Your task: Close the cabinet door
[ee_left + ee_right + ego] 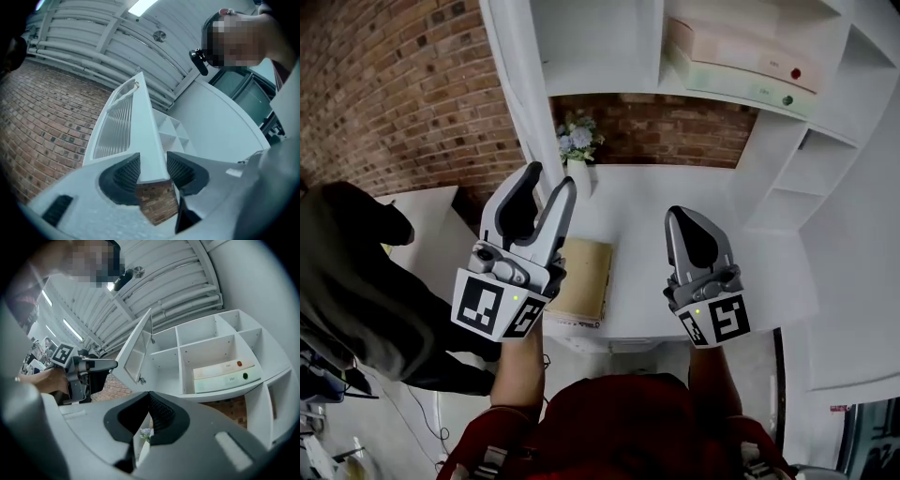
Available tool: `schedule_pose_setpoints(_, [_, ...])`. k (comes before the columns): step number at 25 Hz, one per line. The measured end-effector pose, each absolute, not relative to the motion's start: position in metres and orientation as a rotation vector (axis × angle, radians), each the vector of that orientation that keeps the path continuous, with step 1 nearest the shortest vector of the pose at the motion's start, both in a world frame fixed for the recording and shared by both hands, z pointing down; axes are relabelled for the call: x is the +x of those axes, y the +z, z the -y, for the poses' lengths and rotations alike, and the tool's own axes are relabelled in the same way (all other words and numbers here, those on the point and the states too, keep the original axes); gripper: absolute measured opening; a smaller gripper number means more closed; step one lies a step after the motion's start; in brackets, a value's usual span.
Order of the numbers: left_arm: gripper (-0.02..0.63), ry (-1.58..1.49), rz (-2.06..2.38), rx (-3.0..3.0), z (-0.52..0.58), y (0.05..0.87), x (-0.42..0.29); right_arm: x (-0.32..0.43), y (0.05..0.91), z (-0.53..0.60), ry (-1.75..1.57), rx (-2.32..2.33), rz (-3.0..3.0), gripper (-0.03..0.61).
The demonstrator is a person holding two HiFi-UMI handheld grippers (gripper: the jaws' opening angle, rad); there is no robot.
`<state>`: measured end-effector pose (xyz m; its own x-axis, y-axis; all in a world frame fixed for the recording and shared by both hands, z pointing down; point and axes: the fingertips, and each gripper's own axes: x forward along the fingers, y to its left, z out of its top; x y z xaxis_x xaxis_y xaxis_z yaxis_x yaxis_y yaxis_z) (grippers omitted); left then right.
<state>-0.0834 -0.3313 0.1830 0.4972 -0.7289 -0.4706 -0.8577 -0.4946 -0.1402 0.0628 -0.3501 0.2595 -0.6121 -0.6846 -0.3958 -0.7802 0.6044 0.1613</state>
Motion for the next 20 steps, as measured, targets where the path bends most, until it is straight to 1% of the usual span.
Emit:
schedule_pose_setpoints(8, [0.183, 0.466, -1.402, -2.321, 0.365, 0.183, -0.045, 0.098, 0.257, 0.374, 0.484, -1.119, -2.590, 0.012])
schedule_pose_setpoints(15, [0.179, 0.417, -1.328, -2.389, 0.398, 0.184, -0.018, 0.103, 0.254, 0.394, 0.489, -1.164, -2.559, 0.012])
schedule_pose_setpoints(17, [0.161, 0.418, -1.307, -2.412, 0.409, 0.183, -0.014, 0.102, 0.253, 0.400, 0.492, -1.178, -2.553, 0.012])
schedule_pose_setpoints(18, [0.125, 0.428, -1.303, -2.418, 0.414, 0.182, -0.014, 0.102, 0.253, 0.404, 0.491, -1.185, -2.550, 0.012])
schedule_pose_setpoints(20, [0.102, 0.448, -1.301, -2.422, 0.425, 0.179, -0.019, 0.102, 0.253, 0.411, 0.489, -1.202, -2.544, 0.012])
